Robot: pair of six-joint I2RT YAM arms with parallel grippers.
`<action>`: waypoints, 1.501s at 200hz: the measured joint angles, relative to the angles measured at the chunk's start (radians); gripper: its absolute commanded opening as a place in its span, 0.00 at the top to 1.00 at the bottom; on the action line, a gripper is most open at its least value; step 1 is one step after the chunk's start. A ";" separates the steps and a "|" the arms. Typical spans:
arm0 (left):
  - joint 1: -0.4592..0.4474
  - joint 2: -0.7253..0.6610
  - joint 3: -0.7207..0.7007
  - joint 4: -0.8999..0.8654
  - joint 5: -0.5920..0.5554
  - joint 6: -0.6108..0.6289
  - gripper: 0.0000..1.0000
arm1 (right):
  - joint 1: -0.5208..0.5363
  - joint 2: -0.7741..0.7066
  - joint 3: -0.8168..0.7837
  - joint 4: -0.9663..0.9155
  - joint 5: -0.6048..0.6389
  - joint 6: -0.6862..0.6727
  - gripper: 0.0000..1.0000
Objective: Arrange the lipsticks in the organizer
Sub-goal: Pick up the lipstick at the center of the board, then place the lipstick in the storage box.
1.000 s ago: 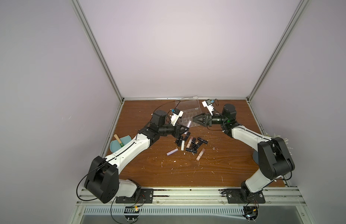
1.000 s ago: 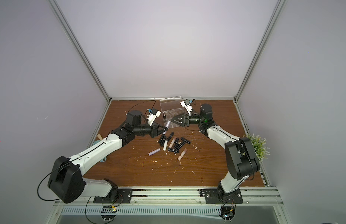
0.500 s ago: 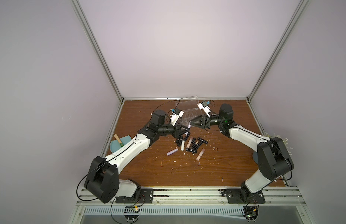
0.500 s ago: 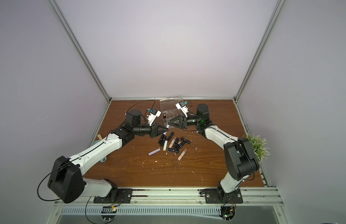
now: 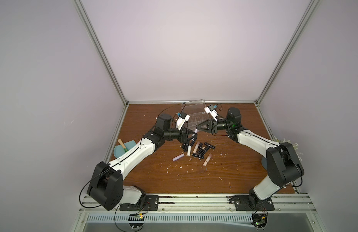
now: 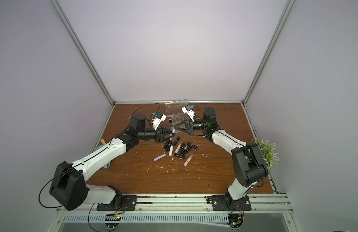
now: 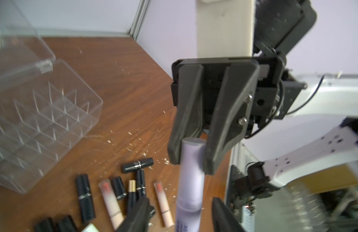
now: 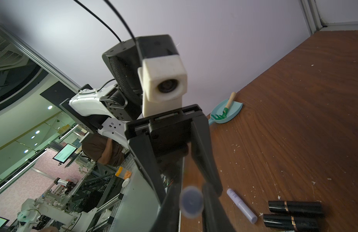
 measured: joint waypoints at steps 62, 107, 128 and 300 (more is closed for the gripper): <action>0.008 -0.024 0.000 -0.030 -0.151 0.018 0.15 | 0.000 0.000 0.090 -0.222 0.077 -0.140 0.90; 0.010 -0.132 -0.059 -0.026 -0.386 0.035 0.17 | 0.004 0.016 0.235 -0.475 0.333 -0.338 0.87; 0.011 -0.166 -0.113 -0.019 -0.466 0.035 0.18 | 0.014 0.056 0.261 -0.527 0.461 -0.388 0.87; 0.012 -0.195 -0.319 0.180 -0.610 0.023 0.19 | 0.212 0.221 0.283 -0.467 1.235 -0.615 0.86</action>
